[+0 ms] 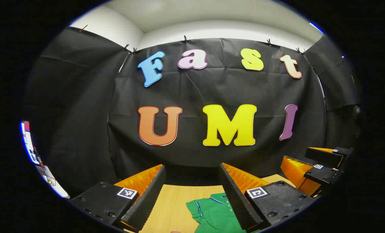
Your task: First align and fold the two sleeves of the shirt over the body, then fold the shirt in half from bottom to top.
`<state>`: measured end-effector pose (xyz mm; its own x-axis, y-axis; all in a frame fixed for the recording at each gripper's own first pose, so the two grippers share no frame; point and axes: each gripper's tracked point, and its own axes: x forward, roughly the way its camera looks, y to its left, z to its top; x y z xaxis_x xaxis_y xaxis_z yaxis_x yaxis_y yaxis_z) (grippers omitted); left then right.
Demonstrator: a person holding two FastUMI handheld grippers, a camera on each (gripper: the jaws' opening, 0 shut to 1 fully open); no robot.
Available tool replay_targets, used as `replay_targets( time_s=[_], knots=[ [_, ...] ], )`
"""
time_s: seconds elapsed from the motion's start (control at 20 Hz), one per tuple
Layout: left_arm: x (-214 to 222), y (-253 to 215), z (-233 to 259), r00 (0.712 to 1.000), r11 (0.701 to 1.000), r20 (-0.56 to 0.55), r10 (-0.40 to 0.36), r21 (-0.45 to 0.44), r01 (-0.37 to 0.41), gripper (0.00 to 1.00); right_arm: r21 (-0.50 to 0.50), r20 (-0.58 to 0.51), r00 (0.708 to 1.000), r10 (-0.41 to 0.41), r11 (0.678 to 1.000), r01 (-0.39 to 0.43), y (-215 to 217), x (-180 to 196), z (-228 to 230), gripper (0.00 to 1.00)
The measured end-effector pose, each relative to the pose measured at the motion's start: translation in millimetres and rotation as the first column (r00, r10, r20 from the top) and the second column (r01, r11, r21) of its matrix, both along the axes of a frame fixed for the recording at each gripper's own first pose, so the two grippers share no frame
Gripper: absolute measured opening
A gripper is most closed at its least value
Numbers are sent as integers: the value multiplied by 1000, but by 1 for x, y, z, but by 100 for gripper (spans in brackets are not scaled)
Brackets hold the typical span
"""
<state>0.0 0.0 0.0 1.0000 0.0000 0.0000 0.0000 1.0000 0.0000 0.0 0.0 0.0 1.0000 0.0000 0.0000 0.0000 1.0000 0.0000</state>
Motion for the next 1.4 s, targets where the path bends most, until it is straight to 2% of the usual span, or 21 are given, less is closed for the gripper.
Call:
replay_targets(
  time_s=[0.45,0.9,1.4],
  knots=[
    [6,-2,-4,1000,1000,-18,9,-6,-9,100,0,2,1000,-4,1000,4,-5,10,3,95],
    [8,-18,-2,1000,1000,-15,-21,-12,21,100,-4,3,1000,-23,1000,23,-23,11,4,94],
    [12,-41,-11,998,999,-37,-41,-11,41,100,2,-48,998,-47,999,47,-58,13,-14,95]
  ],
)
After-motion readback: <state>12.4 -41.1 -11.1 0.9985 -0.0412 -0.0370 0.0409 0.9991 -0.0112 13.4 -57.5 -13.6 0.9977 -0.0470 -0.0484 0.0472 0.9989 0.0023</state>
